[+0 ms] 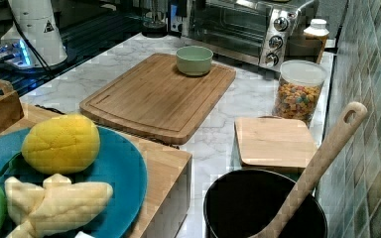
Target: Open the drawer.
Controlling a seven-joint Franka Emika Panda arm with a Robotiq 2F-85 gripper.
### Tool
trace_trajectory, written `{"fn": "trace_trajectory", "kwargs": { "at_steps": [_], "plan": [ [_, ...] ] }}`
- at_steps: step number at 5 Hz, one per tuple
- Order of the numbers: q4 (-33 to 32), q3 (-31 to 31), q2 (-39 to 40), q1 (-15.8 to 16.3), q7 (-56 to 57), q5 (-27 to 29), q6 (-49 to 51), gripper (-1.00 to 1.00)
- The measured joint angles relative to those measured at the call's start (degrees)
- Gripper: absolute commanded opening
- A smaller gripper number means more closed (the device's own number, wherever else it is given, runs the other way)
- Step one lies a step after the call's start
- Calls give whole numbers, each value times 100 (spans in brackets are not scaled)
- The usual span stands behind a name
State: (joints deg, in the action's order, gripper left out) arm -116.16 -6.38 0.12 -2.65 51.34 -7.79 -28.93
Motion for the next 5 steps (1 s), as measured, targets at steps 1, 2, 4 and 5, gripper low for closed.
{"fn": "trace_trajectory", "kwargs": {
  "at_steps": [1,2,4,5],
  "plan": [
    [0,-226,133,-307,263,4,-78,100],
    [-112,-705,262,-408,422,6,-836,100],
    [-414,-885,303,-744,425,133,-1435,100],
    [-627,-885,301,-760,425,73,-1511,100]
  ]
}}
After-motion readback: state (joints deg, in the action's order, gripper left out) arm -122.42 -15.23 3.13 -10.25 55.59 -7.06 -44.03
